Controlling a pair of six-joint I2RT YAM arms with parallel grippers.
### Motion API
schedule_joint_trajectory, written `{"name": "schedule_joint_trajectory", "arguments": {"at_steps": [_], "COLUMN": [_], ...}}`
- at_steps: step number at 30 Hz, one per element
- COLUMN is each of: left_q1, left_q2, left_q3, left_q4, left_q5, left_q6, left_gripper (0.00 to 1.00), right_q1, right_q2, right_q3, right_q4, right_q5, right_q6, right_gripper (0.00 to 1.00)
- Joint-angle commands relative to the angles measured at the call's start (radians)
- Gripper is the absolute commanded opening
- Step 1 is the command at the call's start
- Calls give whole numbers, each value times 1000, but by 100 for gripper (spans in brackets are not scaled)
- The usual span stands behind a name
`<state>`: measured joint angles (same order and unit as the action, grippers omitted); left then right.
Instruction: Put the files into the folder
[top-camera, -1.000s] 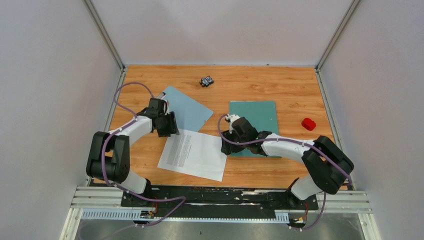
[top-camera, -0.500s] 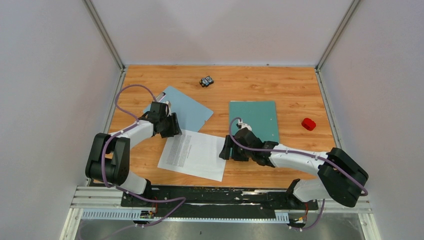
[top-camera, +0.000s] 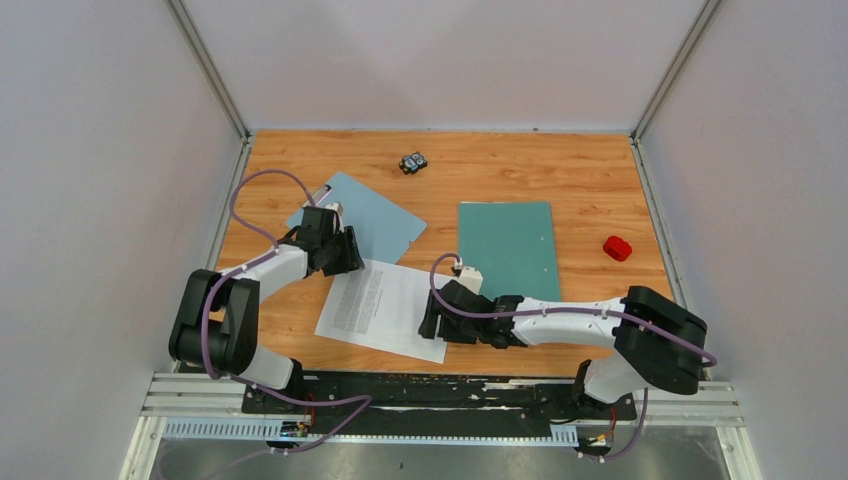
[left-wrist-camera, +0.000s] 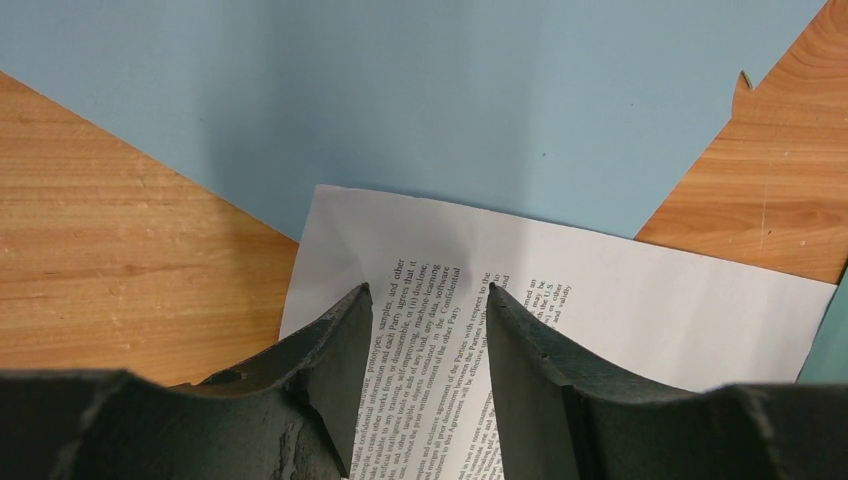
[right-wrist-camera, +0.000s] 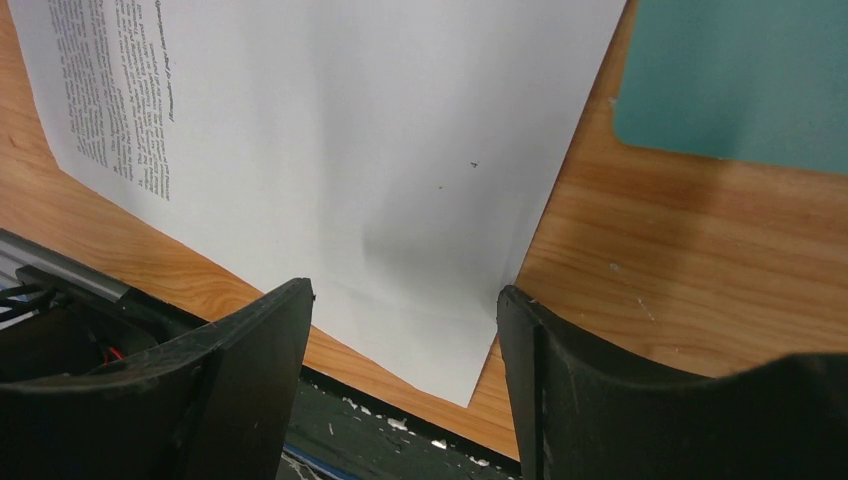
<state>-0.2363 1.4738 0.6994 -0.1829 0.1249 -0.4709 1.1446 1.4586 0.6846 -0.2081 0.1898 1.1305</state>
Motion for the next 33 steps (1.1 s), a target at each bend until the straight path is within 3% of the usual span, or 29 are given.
{"name": "schedule_joint_trajectory", "arguments": {"at_steps": [1,7,17,20,26,29,33], "left_q1": [-19,-21,-43,-46,-61,-68,-69], "left_q2": [15,15,9,42,30,20,0], "left_q3": [-45,-51,-77,-65,-116,-122,-127], "left_q4": [-2,-3,26,23,81,82,67], "left_q5": [-30,-45,-48,-23,-10,-5,-35], "left_q6": [-12,-12,-57,-68,-107,-116,-107], "left_gripper": [54,54,54,54,54,54,54], "right_q1": [34,63,78,43,27,19,19], "right_q2": [-5,-47,-16,-58,-38,-26,-59], "right_q3": [5,-20,-88,-189,-236,-257,-242], "right_q4": [-102,-171,162,392,675,780,816], "right_q5": [67,68,98,117,121,102,48], "right_q6": [139,229,214,176,97,104,-53], "right_gripper": [70,71,73,73,75,75,75]}}
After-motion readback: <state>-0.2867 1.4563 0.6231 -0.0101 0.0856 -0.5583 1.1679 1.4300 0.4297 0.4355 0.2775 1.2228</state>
